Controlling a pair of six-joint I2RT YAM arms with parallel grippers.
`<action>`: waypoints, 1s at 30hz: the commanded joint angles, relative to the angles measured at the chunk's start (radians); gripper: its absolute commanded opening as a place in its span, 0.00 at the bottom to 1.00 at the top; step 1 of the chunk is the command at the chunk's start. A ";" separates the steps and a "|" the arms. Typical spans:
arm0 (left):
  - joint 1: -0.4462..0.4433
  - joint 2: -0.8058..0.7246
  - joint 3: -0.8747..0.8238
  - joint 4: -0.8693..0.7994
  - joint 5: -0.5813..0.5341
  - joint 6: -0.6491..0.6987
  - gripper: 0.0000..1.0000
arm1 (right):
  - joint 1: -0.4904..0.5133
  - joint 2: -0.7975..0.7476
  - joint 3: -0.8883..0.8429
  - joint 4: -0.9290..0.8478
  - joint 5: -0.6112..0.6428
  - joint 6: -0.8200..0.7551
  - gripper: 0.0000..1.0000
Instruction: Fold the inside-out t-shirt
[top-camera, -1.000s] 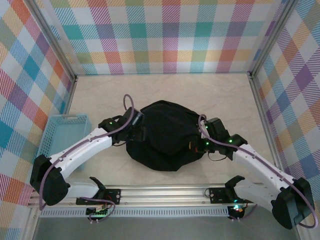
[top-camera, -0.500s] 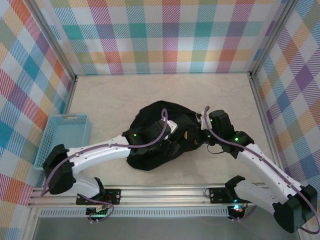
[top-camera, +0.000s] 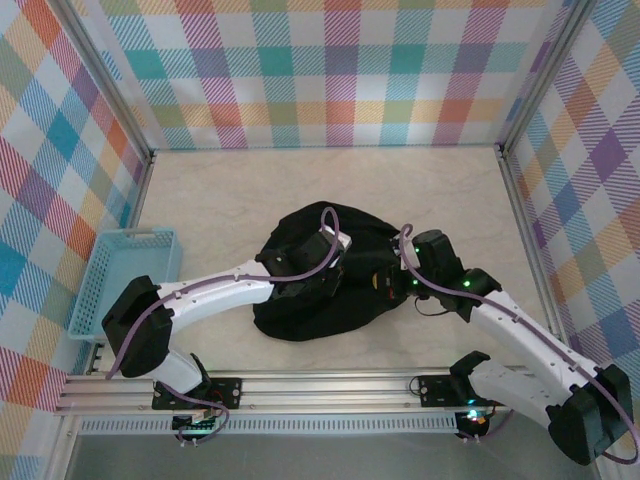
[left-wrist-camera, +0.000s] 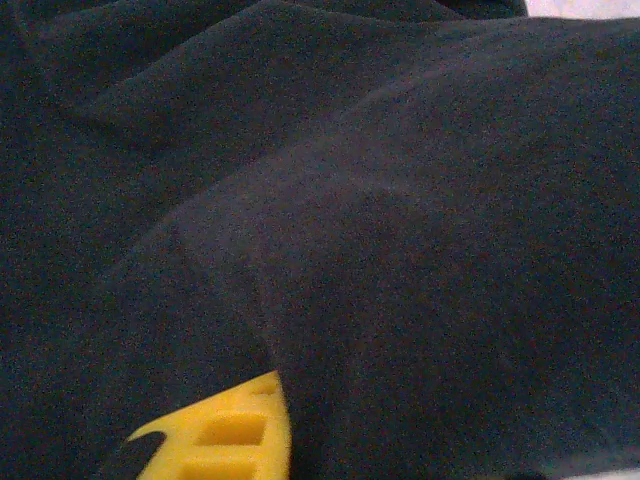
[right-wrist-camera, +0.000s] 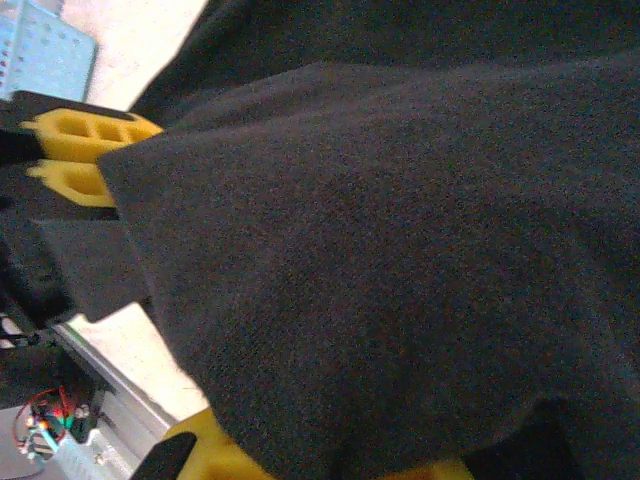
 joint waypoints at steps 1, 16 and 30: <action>0.009 0.005 0.048 0.020 0.029 0.018 0.06 | 0.009 0.005 -0.020 0.029 0.020 -0.017 0.05; 0.116 0.127 0.256 -0.049 0.063 -0.019 0.00 | 0.075 0.098 -0.040 0.037 0.107 0.029 0.33; 0.152 0.325 0.592 -0.531 -0.173 -0.152 0.42 | 0.091 0.291 0.049 0.078 0.247 0.069 0.57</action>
